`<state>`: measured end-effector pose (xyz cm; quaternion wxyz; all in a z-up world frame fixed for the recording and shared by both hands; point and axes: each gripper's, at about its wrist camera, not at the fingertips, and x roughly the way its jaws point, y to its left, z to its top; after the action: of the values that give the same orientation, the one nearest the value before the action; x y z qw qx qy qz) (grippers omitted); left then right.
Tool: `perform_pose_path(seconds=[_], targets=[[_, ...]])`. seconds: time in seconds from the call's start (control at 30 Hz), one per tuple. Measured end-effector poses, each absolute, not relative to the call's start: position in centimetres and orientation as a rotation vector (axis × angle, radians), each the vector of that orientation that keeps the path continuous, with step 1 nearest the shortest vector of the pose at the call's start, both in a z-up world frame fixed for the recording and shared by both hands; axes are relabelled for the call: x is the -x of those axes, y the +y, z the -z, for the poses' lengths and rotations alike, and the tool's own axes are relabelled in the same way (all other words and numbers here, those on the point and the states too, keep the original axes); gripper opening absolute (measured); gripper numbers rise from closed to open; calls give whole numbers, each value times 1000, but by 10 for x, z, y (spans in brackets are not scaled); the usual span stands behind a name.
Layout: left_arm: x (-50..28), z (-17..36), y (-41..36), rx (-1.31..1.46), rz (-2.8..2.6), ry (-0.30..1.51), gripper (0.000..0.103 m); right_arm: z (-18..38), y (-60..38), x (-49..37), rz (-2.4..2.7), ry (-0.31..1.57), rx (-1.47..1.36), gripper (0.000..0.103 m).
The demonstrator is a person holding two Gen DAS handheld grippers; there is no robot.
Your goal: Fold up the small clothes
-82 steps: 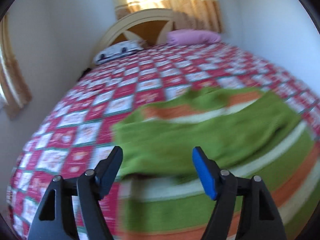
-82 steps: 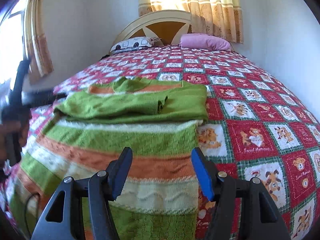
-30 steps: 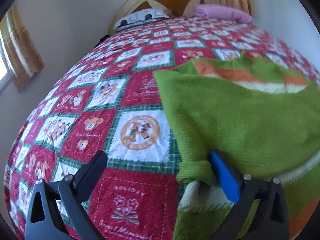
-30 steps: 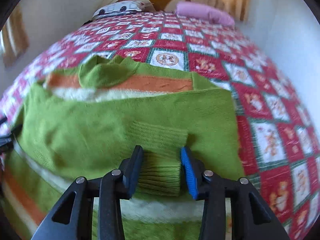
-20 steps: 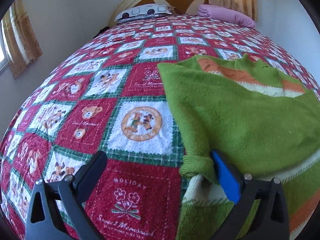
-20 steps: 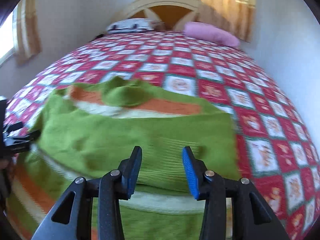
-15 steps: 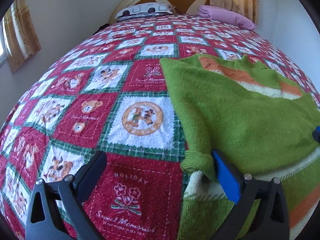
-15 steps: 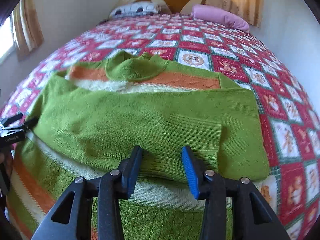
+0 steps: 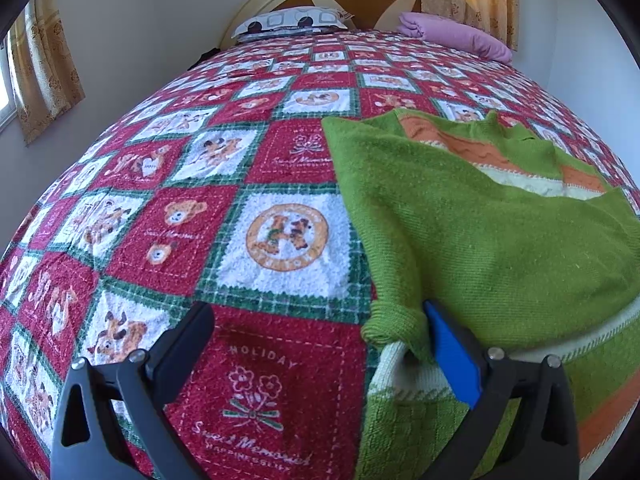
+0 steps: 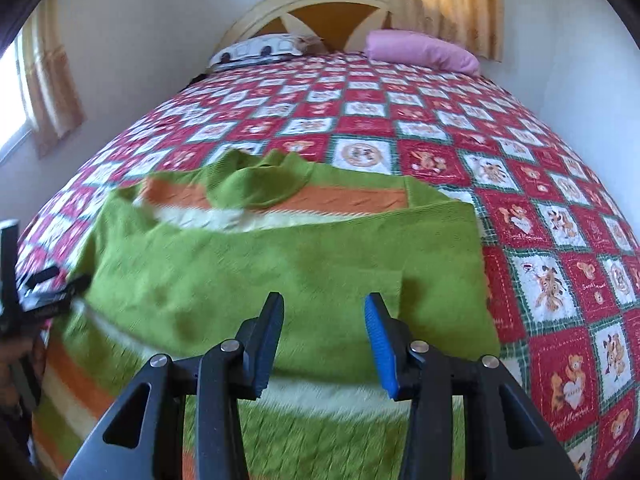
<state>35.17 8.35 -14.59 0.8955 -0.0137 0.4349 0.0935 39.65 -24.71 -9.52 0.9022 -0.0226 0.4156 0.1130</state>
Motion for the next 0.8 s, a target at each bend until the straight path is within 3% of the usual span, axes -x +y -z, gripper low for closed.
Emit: perform_pose_path(seconds=[0.1, 0.3, 0.47, 0.8], targets=[[-351, 144, 82, 15, -199, 891, 103, 117, -243, -408, -189, 934, 84, 43], [-349, 112, 77, 26, -212, 791, 103, 127, -239, -401, -172, 880, 126, 44], [-385, 125, 62, -86, -245, 869, 103, 127, -241, -399, -171, 880, 128, 44], [-378, 146, 108, 65, -290, 910, 103, 78, -261, -341, -251, 763, 71, 51]])
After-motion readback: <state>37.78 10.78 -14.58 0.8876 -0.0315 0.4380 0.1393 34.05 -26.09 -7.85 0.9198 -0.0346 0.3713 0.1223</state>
